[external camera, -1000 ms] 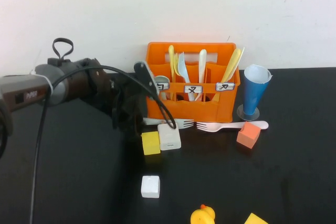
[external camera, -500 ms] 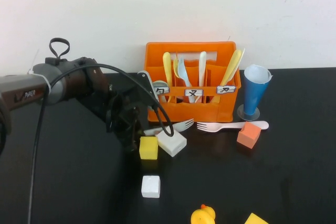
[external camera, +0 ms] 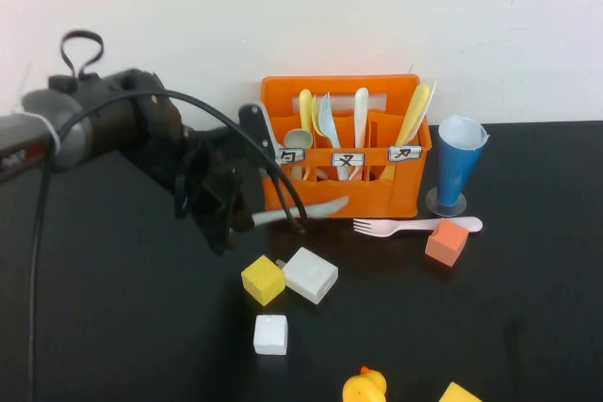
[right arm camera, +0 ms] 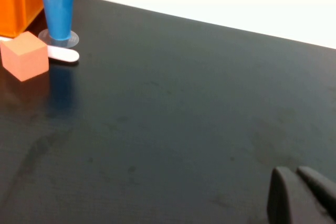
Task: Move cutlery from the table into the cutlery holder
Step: Pick up the fork
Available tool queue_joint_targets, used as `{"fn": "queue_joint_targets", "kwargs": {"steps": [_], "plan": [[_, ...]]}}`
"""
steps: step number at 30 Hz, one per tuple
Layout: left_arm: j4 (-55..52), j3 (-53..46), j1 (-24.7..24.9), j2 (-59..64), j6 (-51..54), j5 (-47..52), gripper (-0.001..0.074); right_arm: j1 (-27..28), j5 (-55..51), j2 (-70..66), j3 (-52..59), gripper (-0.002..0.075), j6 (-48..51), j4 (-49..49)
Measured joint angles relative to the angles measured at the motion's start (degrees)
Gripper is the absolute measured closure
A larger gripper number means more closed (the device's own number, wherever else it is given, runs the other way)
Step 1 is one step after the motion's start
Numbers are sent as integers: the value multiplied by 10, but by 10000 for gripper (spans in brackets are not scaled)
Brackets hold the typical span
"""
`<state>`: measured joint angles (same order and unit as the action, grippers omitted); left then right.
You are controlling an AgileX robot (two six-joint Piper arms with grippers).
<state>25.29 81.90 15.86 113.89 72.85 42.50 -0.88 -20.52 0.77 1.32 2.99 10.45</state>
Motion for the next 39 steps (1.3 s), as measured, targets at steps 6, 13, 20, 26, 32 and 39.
{"fn": "queue_joint_targets", "kwargs": {"steps": [6,13,20,26,32,39], "plan": [[8,-18,0,-55,-29,-7,682,0,0,0,0,729,0,0],[215,-143,0,-183,12,-141,682,0,0,0,0,729,0,0],[672,-264,2,-283,282,-257,694,0,0,0,0,729,0,0],[722,-291,1,-292,369,-263,695,0,0,0,0,729,0,0],[672,-299,1,-292,369,-170,696,0,0,0,0,729,0,0],[643,-299,23,-302,313,-81,696,0,0,0,0,729,0,0]]}}
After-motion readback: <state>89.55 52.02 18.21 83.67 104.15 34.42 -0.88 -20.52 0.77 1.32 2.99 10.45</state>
